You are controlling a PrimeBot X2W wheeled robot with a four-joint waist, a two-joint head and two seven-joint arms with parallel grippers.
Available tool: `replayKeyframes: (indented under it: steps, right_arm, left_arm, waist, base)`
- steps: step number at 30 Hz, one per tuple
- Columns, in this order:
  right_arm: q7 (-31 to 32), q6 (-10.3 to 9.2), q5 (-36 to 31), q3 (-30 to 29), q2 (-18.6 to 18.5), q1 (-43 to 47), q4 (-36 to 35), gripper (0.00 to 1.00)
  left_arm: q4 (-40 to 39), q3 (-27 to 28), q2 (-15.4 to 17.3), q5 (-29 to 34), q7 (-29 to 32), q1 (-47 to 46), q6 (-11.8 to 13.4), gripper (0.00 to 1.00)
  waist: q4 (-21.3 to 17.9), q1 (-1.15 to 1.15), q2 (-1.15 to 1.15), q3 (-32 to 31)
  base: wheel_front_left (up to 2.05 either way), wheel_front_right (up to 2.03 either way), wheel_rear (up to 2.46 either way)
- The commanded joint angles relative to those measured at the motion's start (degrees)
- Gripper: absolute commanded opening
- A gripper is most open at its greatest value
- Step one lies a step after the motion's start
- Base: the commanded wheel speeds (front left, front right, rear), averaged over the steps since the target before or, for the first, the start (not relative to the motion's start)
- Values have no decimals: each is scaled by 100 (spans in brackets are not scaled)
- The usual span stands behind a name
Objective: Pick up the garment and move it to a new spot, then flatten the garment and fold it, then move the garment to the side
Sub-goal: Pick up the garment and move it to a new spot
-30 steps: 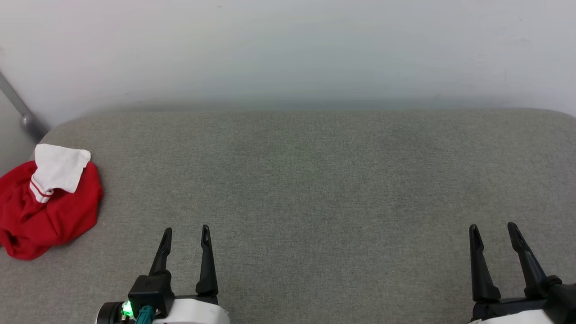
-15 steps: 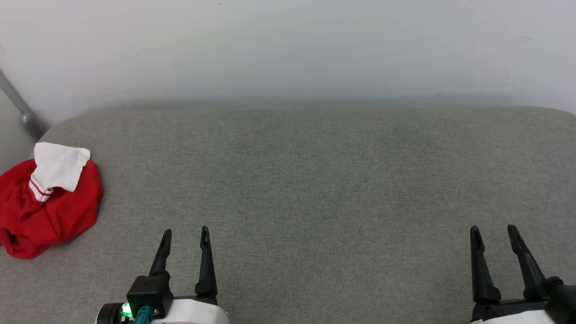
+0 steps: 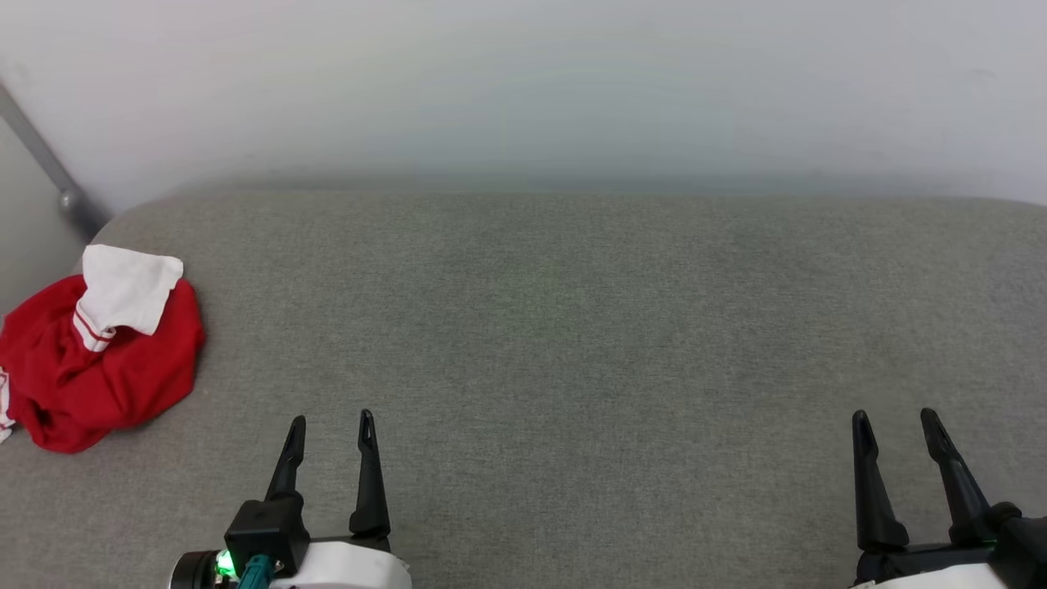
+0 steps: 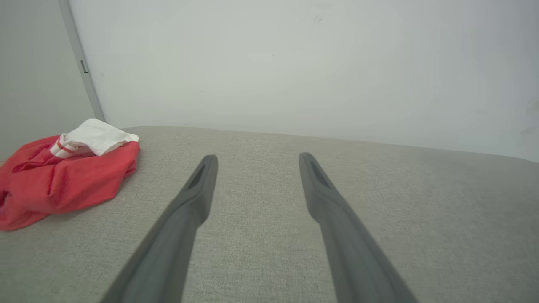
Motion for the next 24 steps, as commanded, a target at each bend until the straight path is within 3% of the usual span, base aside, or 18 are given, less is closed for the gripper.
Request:
replayKeyframes:
  steps: [1, 24]
  right_arm:
    - [-12, -2, -13, 15, 9, 15, -32, 100]
    - [-12, -2, -274, 31, 9, -123, -188, 100]
  left_arm:
    - [1, 8, -4, 34, -17, -77, 30, 100]
    - [-54, 280, -5, -175, -16, -267, 241, 100]
  waist:
    - [87, 0, 0, 12]
    - [1879, 0, 0, 359]
  base:
    - [0, 0, 0]
    - [0, 0, 0]
